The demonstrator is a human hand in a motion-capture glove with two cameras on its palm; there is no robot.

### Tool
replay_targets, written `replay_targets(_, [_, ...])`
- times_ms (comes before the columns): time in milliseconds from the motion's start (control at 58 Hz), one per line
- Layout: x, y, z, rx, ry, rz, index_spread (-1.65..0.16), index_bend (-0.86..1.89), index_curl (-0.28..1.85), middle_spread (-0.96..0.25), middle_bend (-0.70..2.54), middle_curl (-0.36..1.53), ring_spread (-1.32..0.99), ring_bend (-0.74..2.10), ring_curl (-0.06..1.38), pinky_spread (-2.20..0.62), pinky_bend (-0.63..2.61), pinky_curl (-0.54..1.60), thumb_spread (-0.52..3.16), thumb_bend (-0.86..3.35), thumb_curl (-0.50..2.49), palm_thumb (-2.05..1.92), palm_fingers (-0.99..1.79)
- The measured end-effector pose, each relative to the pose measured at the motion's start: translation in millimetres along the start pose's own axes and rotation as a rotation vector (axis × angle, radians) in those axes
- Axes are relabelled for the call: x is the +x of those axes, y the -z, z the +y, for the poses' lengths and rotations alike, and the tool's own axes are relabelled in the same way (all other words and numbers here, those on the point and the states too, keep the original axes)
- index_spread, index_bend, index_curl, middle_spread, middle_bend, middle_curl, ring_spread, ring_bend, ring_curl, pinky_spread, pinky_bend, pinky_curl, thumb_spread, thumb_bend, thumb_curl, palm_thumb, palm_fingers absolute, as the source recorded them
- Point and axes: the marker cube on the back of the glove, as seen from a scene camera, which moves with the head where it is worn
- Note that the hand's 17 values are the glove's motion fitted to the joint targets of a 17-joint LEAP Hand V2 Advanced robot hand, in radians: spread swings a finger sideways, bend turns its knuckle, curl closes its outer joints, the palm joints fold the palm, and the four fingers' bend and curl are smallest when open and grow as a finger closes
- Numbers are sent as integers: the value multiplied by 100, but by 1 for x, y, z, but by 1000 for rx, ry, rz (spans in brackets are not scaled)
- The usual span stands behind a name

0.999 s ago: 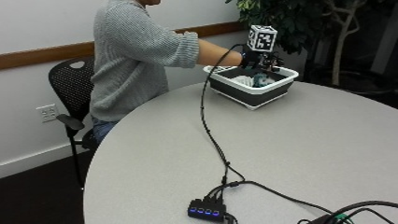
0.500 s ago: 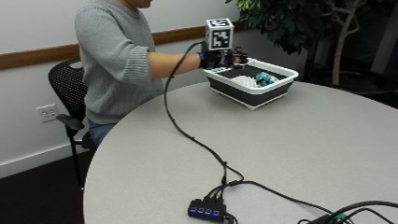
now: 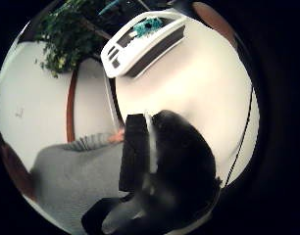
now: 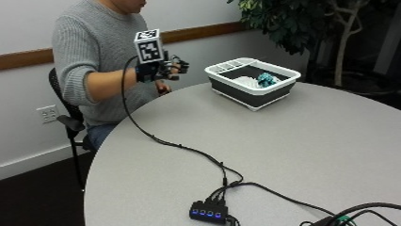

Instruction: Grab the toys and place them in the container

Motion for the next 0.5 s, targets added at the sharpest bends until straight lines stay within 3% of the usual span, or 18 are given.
replay_targets(52, [-13,-15,42,8,32,30,-39,19,44,-15,16,32,-10,17,32,8,67,34,145,-6,13,-10,-7])
replay_targets(103, [-45,-30,75,10,-7,-106,-39,19,44,-15,16,31,-11,17,32,8,67,34,145,-6,12,-10,-6])
replay_targets(190, [-60,-50,110,17,-116,-117,-39,19,43,-16,16,31,-11,18,32,8,66,34,145,-6,12,-10,-5])
replay_targets(362, [-58,-63,137,17,-241,-213,-39,19,43,-16,17,31,-12,18,31,9,66,34,145,-5,11,-9,-5])
replay_targets(500, [-53,-65,143,8,-239,-203,-39,19,43,-16,17,31,-12,18,30,9,65,34,145,-5,10,-9,-4])
